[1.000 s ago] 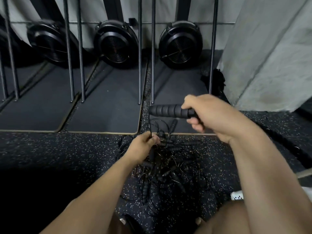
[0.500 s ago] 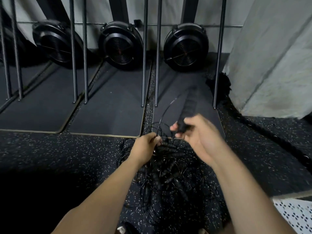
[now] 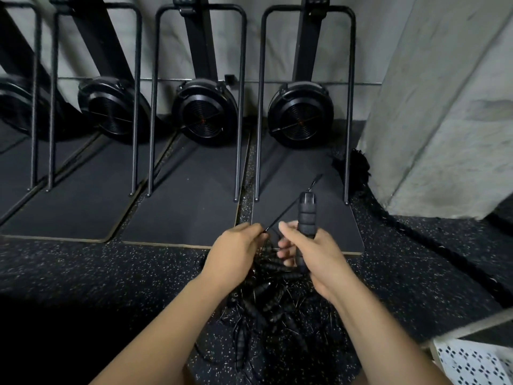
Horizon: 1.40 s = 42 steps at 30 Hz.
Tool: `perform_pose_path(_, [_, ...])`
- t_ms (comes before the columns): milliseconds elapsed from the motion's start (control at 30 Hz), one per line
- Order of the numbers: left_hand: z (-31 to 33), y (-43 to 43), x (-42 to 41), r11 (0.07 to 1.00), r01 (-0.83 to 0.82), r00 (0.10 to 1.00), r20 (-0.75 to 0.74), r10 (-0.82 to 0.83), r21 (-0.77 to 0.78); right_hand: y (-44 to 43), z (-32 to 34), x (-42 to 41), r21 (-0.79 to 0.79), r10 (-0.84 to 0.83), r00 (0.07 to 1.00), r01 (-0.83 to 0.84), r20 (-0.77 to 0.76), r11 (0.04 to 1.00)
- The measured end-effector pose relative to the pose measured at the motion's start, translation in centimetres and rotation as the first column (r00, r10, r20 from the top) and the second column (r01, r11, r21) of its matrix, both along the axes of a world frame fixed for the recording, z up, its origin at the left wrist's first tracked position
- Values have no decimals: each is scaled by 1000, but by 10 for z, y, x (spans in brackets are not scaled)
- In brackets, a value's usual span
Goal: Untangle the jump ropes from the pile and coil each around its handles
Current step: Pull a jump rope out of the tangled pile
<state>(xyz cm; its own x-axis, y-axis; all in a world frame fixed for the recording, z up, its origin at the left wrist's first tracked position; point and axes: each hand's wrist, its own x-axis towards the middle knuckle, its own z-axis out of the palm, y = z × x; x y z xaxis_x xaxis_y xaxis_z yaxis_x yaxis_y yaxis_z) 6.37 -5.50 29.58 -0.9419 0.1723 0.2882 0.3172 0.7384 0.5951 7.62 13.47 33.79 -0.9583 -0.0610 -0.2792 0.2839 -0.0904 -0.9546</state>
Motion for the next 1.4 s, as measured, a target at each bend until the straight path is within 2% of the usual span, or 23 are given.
perform_pose_path(133, [59, 5, 28, 987, 35, 994, -97, -50, -156, 4, 46, 32, -18, -77, 993, 76, -91, 997])
perform_pose_path(300, [99, 22, 58, 951, 49, 975, -193, -112, -306, 8, 87, 53, -65, -110, 989, 104, -99, 992])
perform_pose_path(367, [114, 27, 79, 978, 94, 974, -185, -129, -187, 11, 107, 72, -41, -99, 981, 94, -164, 995])
perform_pose_path(467, [122, 29, 107, 983, 126, 987, -118, -110, 135, 8, 134, 100, -5, -55, 968, 56, -246, 998])
perform_pose_path(567, [112, 30, 134, 959, 62, 996, 47, -78, 276, 6, 164, 122, -36, -71, 952, 63, -297, 997])
perform_pose_path(733, [90, 14, 160, 970, -59, 974, 228, 3, 238, 18, 220, 142, -89, -96, 915, 66, -391, 994])
perform_pose_path(900, [79, -6, 174, 981, -129, 965, 246, 90, 146, 33, 252, 146, -213, -171, 890, 86, -422, 973])
perform_pose_path(1033, [85, -10, 184, 971, -155, 969, 219, 114, 183, 34, 235, 160, -238, -153, 901, 58, -407, 970])
perform_pose_path(1133, [102, -2, 201, 955, -141, 990, 67, 128, 262, 32, 199, 185, -189, -71, 930, 2, -362, 982])
perform_pose_path(1233, [114, 4, 216, 964, -116, 991, -41, 130, 241, 25, 155, 216, -91, 5, 950, -35, -313, 995])
perform_pose_path(1400, [109, 14, 237, 992, -17, 997, -71, 26, 126, 11, 99, 250, 28, 30, 963, -23, -267, 999])
